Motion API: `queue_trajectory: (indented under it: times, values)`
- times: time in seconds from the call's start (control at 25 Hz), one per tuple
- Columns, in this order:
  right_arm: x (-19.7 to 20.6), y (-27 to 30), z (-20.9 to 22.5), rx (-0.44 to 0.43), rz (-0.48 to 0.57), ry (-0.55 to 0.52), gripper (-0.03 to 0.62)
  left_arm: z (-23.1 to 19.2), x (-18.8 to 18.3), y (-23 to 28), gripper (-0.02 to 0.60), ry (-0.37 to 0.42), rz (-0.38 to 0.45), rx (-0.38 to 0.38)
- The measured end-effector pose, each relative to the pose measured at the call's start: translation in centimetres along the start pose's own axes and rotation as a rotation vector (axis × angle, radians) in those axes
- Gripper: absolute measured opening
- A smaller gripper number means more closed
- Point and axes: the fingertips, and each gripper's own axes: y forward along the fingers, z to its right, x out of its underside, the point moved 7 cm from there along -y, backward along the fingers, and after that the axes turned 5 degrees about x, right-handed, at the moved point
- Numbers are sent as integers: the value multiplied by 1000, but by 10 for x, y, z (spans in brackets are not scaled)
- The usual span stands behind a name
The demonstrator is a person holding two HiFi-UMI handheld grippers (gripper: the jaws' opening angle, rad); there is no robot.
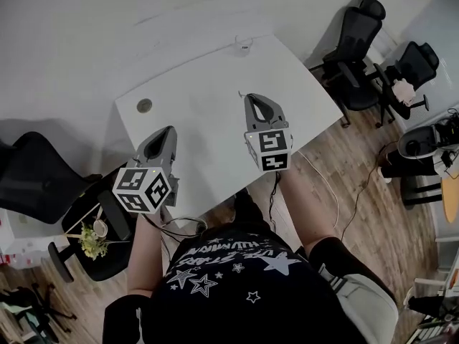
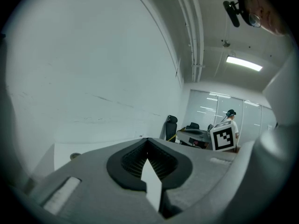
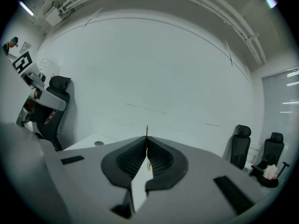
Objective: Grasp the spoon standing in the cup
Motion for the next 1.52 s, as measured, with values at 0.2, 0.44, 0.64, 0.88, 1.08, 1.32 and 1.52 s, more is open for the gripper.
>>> queue_trajectory:
  times: [0.2,0.44,0.64,0.88,1.08,1.32,1.52]
  values:
    - [-2,-34,-30,53,-23,25,14,-4,-4,-36,8,6,6,43]
    - [-3,-62,-61,88,-46,44,14,-12,2,-61,8,18,-22,78]
    - [5,-81,-62,111,-74,49,14,-7,9,-59,8,16,-37,116]
    - [19,-94,-57,130,-94,98,14,7,18,-49,8,69,-73,141]
    - [28,-108,-51,121,-91,138,14,26,18,-40,8,96,-76,151]
    - [33,-143,-40,123,-68,177,14,63,23,-50,8,113,-84,140]
    - [38,-183,-34,110,-60,204,14,93,30,-71,8,113,-83,118]
